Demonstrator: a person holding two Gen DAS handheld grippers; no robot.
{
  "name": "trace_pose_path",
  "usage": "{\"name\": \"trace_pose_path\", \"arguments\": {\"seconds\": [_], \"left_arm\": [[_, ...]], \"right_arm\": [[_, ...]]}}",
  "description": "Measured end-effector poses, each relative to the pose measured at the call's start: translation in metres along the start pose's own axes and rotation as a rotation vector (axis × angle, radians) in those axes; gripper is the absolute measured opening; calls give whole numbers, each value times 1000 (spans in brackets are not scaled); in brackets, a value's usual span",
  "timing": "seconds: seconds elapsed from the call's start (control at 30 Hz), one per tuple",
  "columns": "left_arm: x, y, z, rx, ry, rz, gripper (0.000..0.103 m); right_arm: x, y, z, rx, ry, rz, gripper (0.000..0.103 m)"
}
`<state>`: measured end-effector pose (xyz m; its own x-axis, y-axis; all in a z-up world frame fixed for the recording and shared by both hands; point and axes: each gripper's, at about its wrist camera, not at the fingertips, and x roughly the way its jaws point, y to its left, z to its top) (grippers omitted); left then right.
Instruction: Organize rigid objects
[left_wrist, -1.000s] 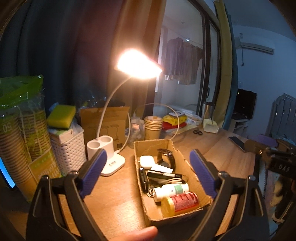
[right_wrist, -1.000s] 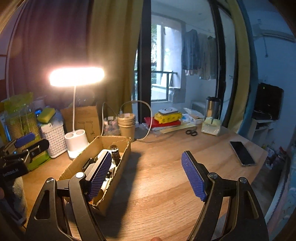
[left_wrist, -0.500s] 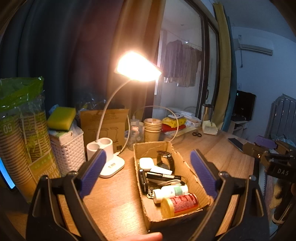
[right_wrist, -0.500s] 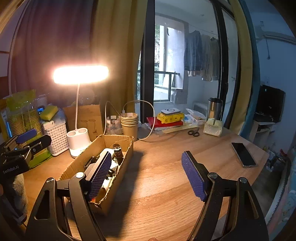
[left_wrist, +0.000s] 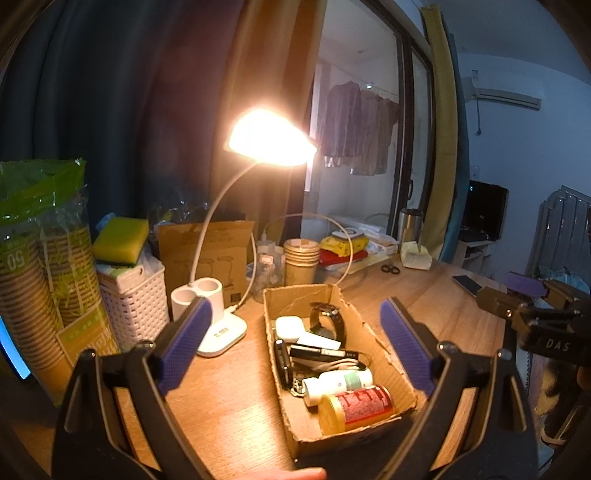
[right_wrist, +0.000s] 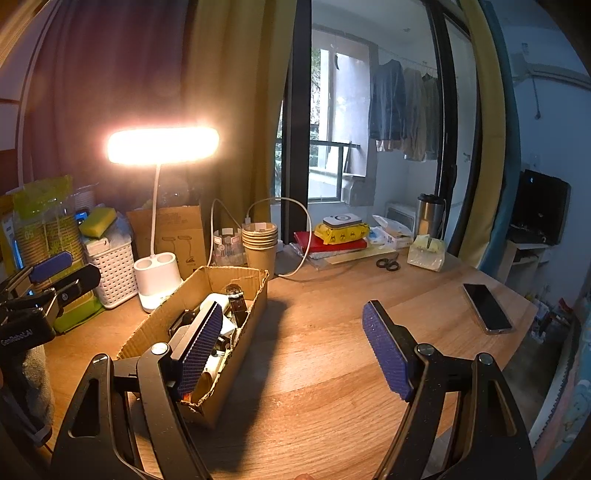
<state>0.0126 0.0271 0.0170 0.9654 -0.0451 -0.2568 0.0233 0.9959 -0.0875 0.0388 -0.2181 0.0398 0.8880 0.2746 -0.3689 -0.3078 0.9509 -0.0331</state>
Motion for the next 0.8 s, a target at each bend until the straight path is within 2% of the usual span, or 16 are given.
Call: {"name": "trace_pose_path", "arguments": {"seconds": [0.8], "left_arm": [[-3, -2, 1, 3, -1, -16, 94]], "right_arm": [[1, 0, -1, -2, 4, 0, 81]]}}
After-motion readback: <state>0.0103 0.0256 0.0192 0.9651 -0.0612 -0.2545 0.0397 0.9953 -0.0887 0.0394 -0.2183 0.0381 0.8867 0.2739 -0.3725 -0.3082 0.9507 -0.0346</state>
